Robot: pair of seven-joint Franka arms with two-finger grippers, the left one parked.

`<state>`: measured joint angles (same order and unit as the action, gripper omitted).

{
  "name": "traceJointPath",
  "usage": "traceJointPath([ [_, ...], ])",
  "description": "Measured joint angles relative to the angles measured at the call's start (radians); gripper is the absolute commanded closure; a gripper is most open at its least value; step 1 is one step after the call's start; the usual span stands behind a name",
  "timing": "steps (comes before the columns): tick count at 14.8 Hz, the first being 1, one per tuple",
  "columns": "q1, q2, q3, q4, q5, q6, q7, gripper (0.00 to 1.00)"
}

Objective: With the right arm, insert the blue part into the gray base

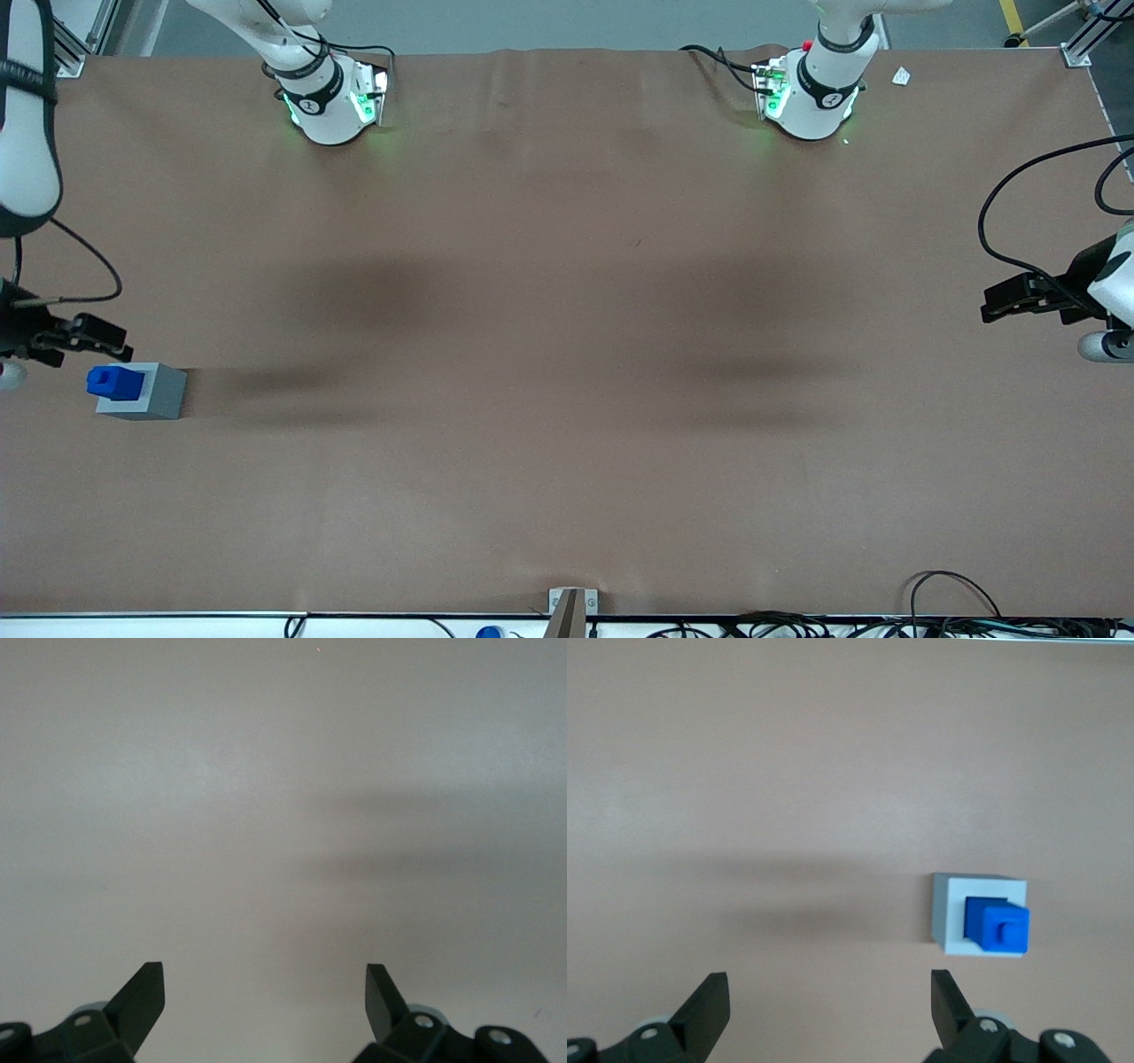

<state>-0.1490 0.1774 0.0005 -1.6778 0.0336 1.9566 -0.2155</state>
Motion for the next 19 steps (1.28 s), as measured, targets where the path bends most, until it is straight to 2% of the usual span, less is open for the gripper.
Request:
traceJointPath([
  [5,0.067,-0.141,0.001,-0.093,0.0,-0.032,0.101,0.0],
  [12,0.071,-0.285,-0.001,-0.1,0.0,-0.189,0.129,0.0],
  [19,0.071,-0.316,-0.001,-0.083,0.0,-0.26,0.136,0.0],
])
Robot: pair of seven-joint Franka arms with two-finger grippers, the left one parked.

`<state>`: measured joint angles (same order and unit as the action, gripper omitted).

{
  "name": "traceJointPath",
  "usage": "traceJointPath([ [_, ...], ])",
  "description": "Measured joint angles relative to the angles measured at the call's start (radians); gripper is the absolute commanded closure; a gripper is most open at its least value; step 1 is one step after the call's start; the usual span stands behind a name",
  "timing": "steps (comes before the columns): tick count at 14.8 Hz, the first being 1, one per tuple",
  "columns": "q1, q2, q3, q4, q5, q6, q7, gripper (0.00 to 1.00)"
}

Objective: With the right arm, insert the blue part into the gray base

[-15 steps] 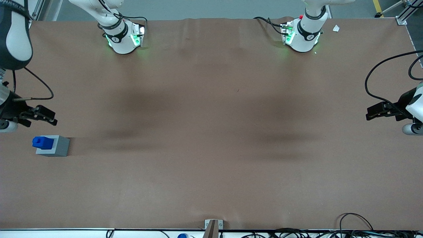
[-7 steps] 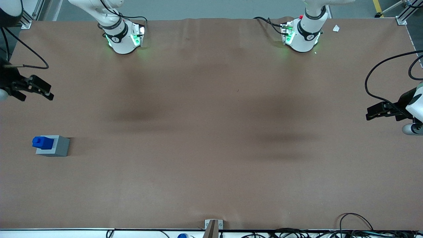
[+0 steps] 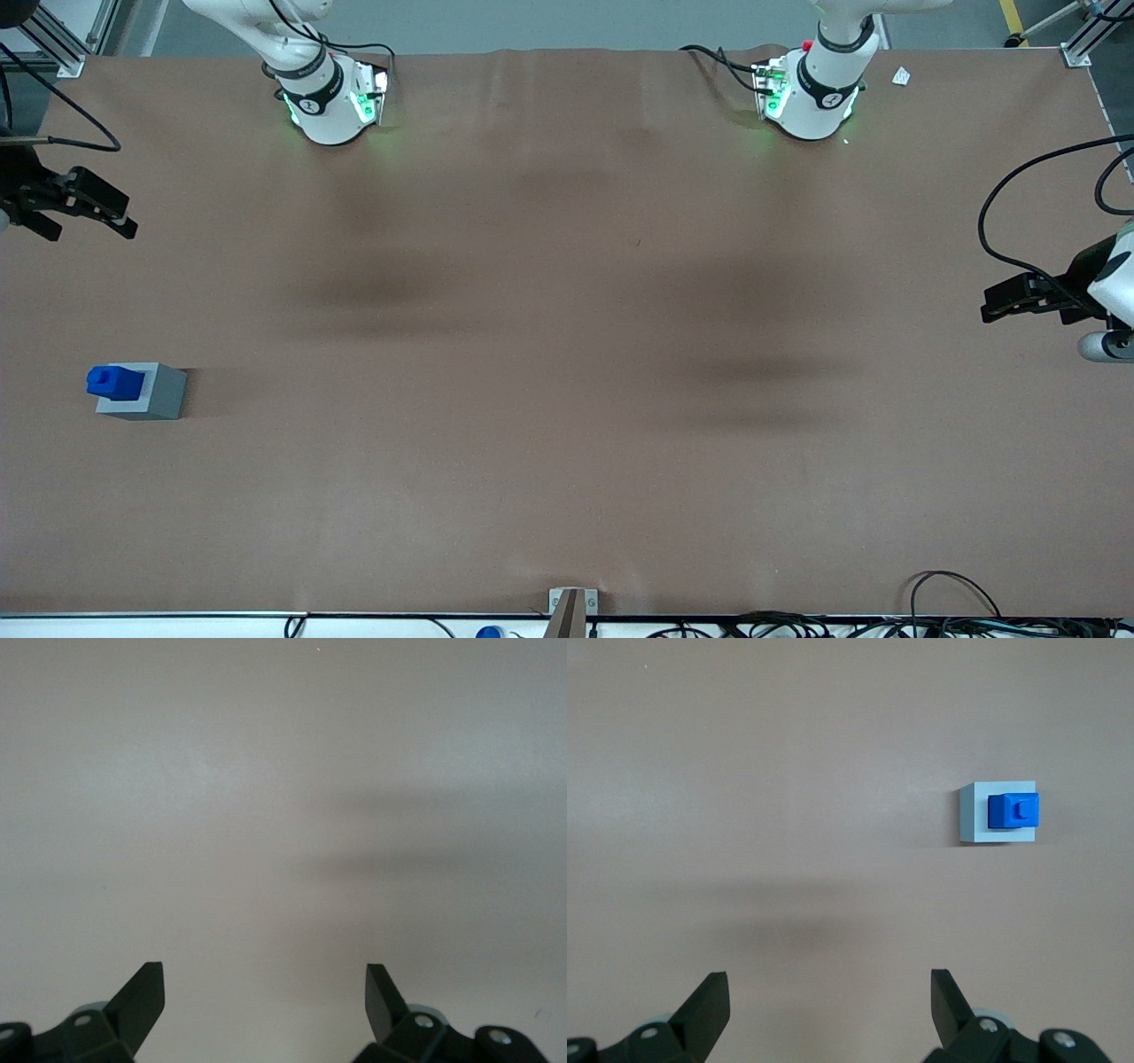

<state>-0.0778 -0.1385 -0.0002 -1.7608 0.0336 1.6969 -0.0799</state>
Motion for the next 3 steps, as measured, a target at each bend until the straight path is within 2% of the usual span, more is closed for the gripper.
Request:
traceJointPath([
  [3,0.006,0.0,0.002,0.024,0.0,-0.003,0.045,0.0],
])
